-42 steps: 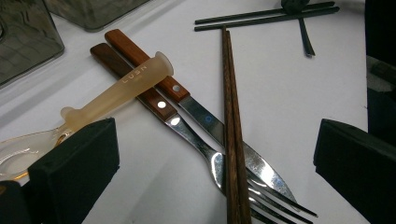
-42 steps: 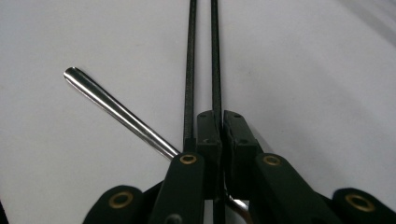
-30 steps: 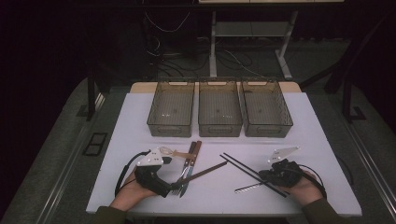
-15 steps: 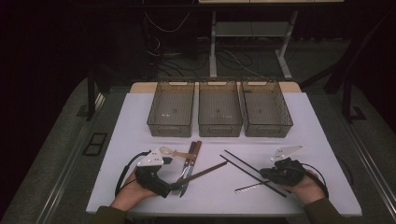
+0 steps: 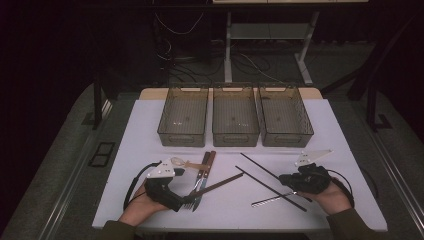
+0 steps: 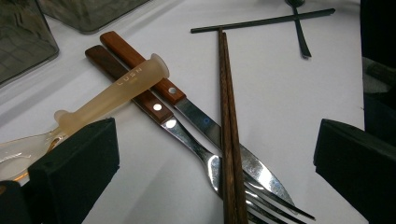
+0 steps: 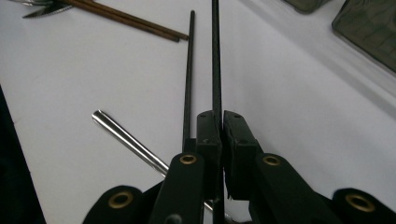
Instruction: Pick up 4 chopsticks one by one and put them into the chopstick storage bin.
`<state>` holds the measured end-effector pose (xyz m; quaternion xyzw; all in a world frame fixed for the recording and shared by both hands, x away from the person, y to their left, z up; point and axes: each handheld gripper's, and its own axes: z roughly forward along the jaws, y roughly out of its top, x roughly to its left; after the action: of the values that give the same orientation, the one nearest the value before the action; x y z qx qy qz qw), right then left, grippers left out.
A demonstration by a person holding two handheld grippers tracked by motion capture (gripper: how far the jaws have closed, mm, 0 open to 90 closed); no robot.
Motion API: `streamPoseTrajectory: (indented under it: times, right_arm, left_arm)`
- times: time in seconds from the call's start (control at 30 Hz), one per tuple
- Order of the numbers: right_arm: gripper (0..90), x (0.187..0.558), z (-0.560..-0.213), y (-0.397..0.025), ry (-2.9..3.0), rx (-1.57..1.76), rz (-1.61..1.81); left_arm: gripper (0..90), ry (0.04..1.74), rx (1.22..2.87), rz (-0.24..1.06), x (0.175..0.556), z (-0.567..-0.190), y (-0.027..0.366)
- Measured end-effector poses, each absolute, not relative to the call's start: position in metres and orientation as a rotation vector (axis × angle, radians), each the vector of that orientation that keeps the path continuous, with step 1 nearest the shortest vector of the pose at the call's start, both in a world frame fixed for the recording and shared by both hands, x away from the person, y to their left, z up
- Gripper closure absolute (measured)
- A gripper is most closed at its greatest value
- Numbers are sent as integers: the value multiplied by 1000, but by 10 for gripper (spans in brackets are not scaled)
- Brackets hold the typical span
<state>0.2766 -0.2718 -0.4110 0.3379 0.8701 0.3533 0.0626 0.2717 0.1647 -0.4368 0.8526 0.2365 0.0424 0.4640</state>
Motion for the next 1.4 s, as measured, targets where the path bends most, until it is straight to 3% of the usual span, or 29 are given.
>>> streamPoseTrajectory:
  times: [1.4]
  right_arm:
    - [858, 335, -368, -203, 2592, 956, 1176]
  left_arm:
    - [0, 596, 2066, 89, 274, -436, 162]
